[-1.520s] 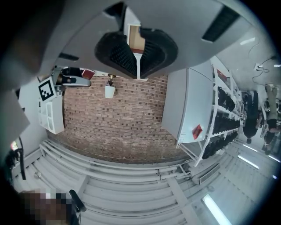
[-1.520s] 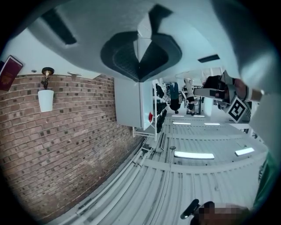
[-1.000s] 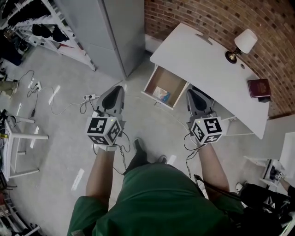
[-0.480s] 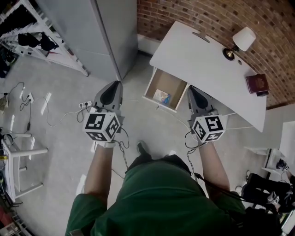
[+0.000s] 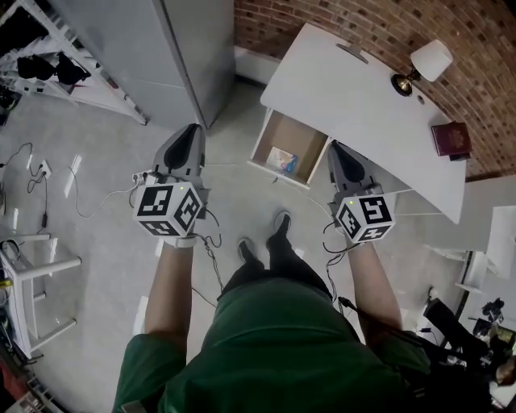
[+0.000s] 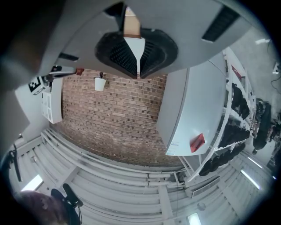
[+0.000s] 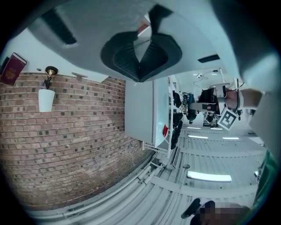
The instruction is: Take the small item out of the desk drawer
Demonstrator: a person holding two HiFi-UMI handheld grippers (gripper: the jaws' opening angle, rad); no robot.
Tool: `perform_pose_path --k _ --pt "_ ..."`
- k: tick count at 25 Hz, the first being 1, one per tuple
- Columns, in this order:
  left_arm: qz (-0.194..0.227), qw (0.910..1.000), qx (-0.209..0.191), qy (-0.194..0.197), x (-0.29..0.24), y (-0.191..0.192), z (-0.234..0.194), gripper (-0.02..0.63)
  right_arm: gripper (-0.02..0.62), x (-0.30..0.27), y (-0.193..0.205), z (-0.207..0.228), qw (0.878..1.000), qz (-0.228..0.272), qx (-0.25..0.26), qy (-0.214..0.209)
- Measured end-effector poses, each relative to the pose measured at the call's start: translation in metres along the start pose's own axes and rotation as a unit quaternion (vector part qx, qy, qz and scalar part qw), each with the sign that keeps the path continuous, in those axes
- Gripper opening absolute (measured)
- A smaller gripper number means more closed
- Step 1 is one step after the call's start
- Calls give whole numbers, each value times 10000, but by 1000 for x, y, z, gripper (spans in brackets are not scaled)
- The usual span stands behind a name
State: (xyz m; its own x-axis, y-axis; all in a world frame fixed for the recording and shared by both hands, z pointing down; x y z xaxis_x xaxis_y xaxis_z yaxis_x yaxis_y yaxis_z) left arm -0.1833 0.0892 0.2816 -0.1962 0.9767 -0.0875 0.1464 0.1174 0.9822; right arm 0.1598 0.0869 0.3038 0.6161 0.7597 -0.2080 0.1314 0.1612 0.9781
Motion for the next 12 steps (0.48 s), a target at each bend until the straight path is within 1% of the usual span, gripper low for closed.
perform_pose_path --k 6,12 --pt "-30 9999 -147 -85 -25 -2 5 14 5 -24 13 20 9998 -39 -123 -131" --pt "-120 9990 -278 -318 -65 -5 11 14 5 -57 21 56 9995 -101 -73 -295"
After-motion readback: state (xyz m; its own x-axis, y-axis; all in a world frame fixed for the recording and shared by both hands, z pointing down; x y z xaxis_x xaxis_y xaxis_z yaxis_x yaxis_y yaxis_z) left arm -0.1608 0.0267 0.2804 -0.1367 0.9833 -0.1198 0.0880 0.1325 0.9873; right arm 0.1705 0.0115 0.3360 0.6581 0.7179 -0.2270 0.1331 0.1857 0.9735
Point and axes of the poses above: the fingertips, and each gripper's own axes: x backward along the fingers, z to its right, y out of its underside, the point moved 9 cm from there along x, backward along the fingers, and after that the axes turned 8 degrees about -y, right-handed, at the moved point
